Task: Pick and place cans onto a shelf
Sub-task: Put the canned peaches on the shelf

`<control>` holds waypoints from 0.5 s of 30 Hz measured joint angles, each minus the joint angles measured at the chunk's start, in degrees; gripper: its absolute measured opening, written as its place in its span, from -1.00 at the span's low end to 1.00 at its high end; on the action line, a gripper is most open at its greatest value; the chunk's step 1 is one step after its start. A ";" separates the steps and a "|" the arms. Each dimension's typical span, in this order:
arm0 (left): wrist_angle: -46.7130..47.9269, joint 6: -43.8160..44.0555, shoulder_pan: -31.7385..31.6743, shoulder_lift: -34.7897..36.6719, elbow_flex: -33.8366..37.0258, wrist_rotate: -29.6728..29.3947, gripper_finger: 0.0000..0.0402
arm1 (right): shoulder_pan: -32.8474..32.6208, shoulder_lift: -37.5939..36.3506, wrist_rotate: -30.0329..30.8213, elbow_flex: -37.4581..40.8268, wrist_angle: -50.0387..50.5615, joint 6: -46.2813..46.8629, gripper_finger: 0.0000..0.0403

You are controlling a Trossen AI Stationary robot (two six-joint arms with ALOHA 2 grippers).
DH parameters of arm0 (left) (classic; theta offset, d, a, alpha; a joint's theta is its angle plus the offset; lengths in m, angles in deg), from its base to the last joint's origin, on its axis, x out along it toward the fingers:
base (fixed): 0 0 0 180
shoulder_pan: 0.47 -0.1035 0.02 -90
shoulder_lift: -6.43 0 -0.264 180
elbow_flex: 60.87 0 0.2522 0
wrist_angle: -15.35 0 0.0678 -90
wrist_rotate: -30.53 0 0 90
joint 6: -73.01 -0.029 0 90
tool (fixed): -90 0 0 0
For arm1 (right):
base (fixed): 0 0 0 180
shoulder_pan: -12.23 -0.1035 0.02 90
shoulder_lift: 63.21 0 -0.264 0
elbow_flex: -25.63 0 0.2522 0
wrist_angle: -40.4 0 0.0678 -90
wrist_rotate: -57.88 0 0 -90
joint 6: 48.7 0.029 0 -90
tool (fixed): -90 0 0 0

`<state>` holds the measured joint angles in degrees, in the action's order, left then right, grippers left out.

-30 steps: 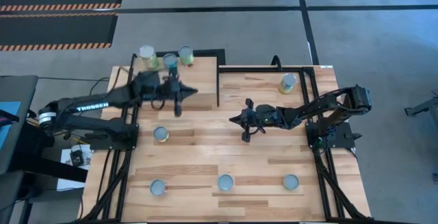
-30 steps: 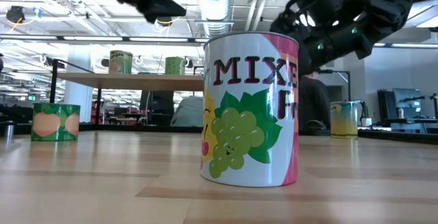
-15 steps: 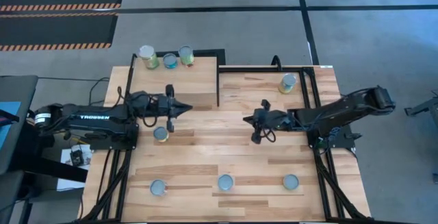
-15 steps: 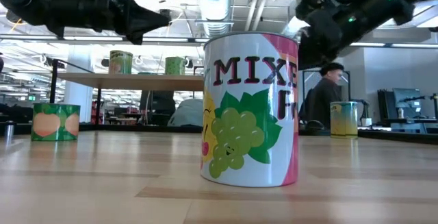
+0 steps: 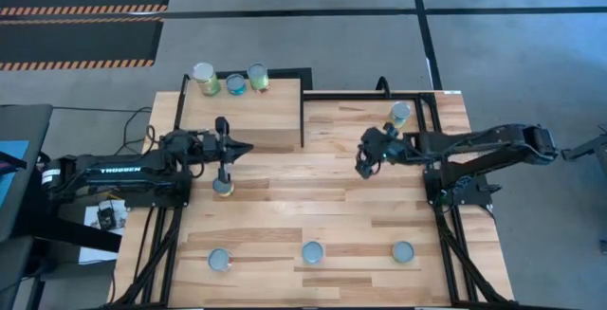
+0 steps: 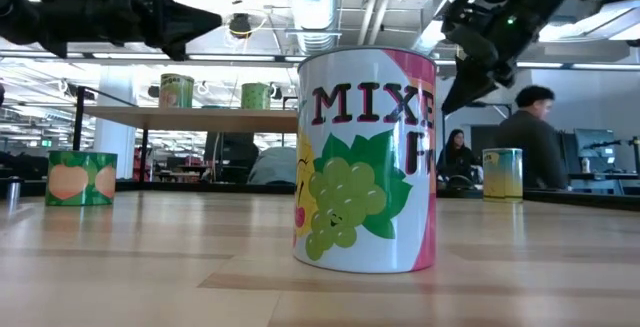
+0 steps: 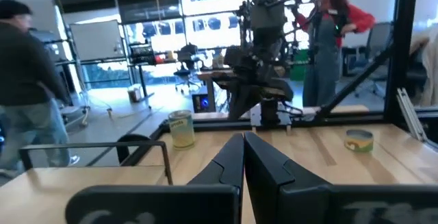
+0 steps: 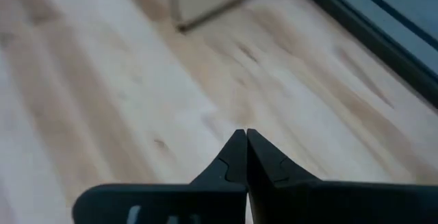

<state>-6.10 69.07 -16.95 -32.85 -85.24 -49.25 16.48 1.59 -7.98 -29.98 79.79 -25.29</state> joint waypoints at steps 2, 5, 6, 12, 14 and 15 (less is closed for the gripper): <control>0.62 0.17 -0.48 1.77 0.84 0.00 -0.99 | 2.61 0.13 -0.10 -2.26 5.86 0.86 -0.93; 2.65 0.15 -1.42 3.91 1.75 0.02 -0.99 | 7.47 0.10 -1.39 -5.03 11.86 1.06 -0.91; 3.31 0.15 -1.70 4.28 1.82 -0.01 -0.99 | 9.36 0.08 -2.19 -5.56 13.44 0.81 -0.89; 6.73 0.17 -3.95 5.24 1.95 -0.01 -0.99 | 18.56 0.11 -7.80 -6.84 16.10 -3.91 -0.72; 6.76 0.17 -4.57 5.24 1.95 -0.01 -0.99 | 19.92 0.11 -8.81 -6.83 16.18 -4.69 -0.67; 6.71 0.17 -4.87 5.24 1.95 0.00 -0.99 | 20.23 0.11 -9.19 -6.82 16.31 -5.15 -0.65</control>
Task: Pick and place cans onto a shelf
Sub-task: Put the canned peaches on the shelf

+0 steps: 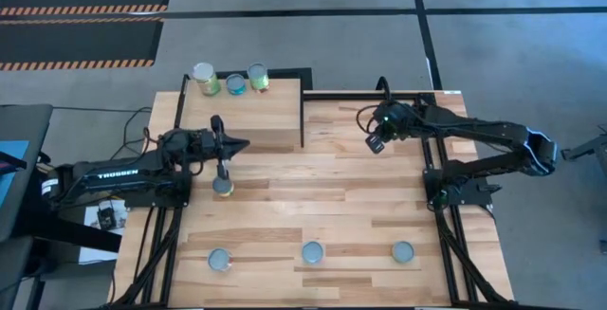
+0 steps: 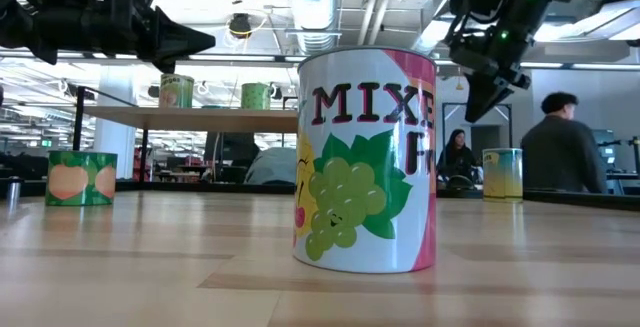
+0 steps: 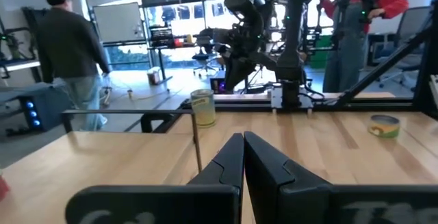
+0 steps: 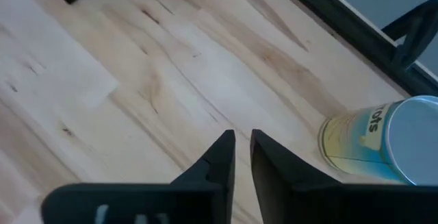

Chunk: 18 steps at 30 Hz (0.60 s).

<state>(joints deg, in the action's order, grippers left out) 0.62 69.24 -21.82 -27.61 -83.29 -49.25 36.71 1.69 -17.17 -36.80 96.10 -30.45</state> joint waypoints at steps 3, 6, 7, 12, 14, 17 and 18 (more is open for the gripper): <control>-0.45 0.86 -0.74 -0.01 0.00 0.03 -0.99 | -0.24 -0.15 -0.10 -0.04 1.56 -0.56 -0.60; -1.64 2.05 -1.73 -0.01 0.00 2.53 -0.99 | -1.70 -0.15 -0.05 -0.77 4.39 0.06 -0.58; -1.88 2.12 -2.02 -0.06 0.00 3.94 -0.99 | -2.38 -0.17 -0.08 -0.91 4.54 0.22 -0.58; -2.05 1.10 -3.01 -0.07 0.00 9.55 -0.99 | -6.61 0.00 -0.11 -0.96 3.91 0.32 -0.60; -2.04 0.23 -3.08 -0.09 0.00 11.82 -0.99 | -8.41 0.01 -0.10 -0.74 3.05 0.29 -0.62; -1.96 -0.68 -3.06 -0.64 0.00 13.64 -0.99 | -11.16 0.00 -1.30 1.57 -4.40 -0.30 -0.69; -1.81 -0.72 -3.06 -0.89 0.00 13.95 -0.99 | -11.94 0.00 -3.30 2.74 -8.13 -1.29 -0.72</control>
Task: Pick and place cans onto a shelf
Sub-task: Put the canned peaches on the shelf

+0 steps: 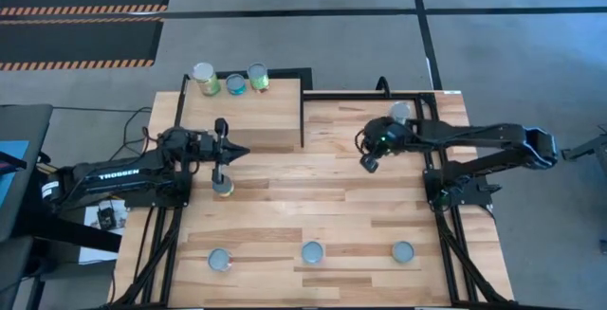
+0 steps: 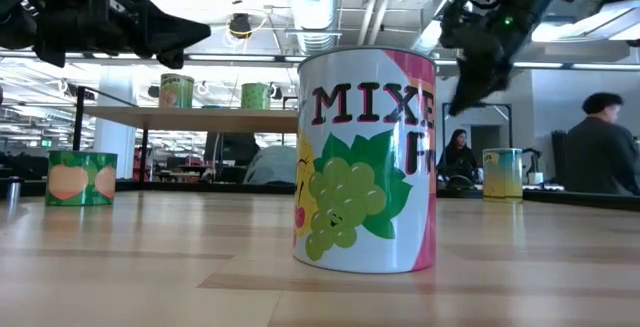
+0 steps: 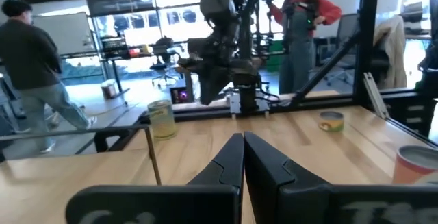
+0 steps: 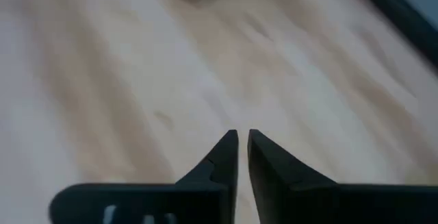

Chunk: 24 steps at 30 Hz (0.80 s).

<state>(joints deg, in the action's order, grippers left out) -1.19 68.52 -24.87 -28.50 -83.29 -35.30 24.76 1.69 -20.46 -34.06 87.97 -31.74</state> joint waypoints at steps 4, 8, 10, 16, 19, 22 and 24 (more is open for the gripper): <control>-0.05 -0.20 0.00 -1.87 0.00 0.08 -0.99 | -3.31 0.10 -10.14 6.08 -22.74 -4.54 -0.90; -0.20 -0.17 0.00 -4.65 0.00 0.07 -0.99 | -7.86 1.71 -12.97 8.82 -33.84 -4.60 -0.95; -0.20 0.33 0.00 -6.24 0.00 0.09 -0.99 | -10.48 2.01 -12.55 8.17 -34.45 -3.62 -0.91; -0.74 -0.27 0.02 -9.66 0.02 0.11 -0.99 | -20.05 1.95 -5.54 5.93 -31.70 1.77 -0.93; -1.31 -0.95 0.02 -10.62 0.02 0.13 -0.99 | -25.07 2.57 -0.67 3.81 -28.92 4.36 -0.95; -2.54 -1.03 0.03 -10.84 0.02 1.45 -0.99 | -29.02 5.60 2.57 1.08 -27.84 6.28 -0.95; -2.95 -1.03 0.04 -10.82 0.02 2.05 -0.99 | -31.03 8.65 3.67 -2.25 -27.73 7.02 -0.92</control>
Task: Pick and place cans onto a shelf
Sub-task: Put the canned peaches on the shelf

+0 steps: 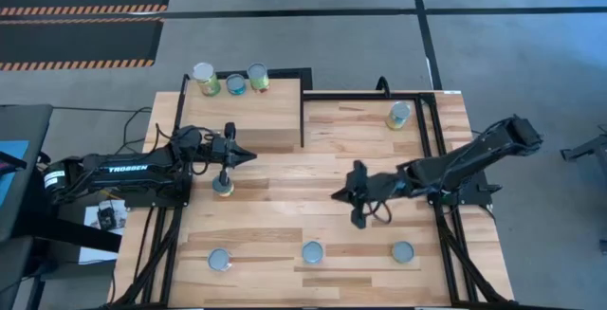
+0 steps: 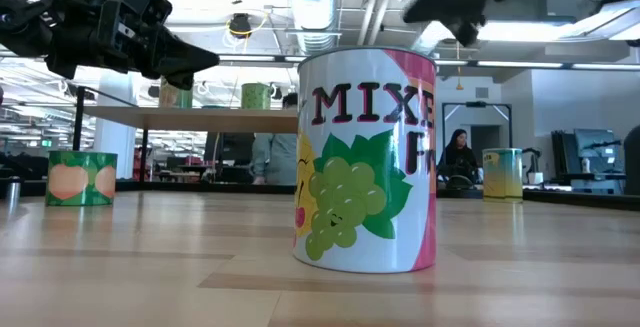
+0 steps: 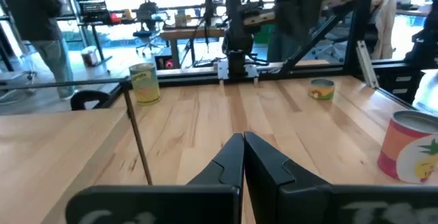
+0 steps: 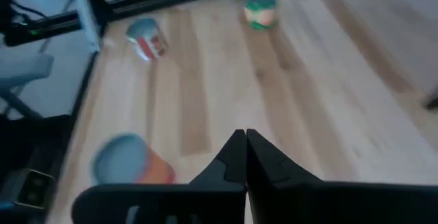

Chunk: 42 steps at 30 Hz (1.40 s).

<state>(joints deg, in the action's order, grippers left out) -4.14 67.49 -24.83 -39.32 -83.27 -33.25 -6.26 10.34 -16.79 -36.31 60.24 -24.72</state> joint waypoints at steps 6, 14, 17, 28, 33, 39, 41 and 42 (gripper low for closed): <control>-0.98 -0.28 0.00 -0.26 -0.02 -0.02 -0.99 | -4.38 11.75 -1.52 -12.63 10.23 -0.38 -0.90; 0.81 -1.29 0.00 -0.20 -0.02 0.27 -0.99 | -9.73 24.09 -1.92 -28.50 19.47 -1.33 -0.67; 0.69 0.74 0.02 0.04 -0.04 0.57 -0.99 | -10.51 26.66 -1.88 -31.76 24.21 -2.27 -0.58; 17.02 -0.08 5.32 0.01 -3.68 -7.72 -0.99 | -7.17 19.66 2.97 -15.49 9.46 -12.17 -0.93; 27.28 0.34 8.60 0.02 -8.84 -13.52 -0.99 | 1.03 11.73 0.81 -0.63 -9.93 -19.76 -0.97; 47.67 6.14 11.78 0.00 -17.08 -25.33 -0.99 | 16.12 7.84 -10.58 18.45 -45.55 -25.84 -0.98; 54.51 9.56 12.77 -0.02 -20.14 -28.22 -0.98 | 20.66 9.27 -16.19 22.69 -55.99 -25.96 -0.98; 57.80 11.03 13.35 -0.02 -21.70 -29.29 -0.97 | 22.59 9.86 -18.26 24.55 -59.75 -25.98 -0.97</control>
<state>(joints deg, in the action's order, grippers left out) 53.66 78.52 -11.48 -39.35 -104.97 -62.54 16.33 20.20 -35.05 -11.76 0.50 -50.70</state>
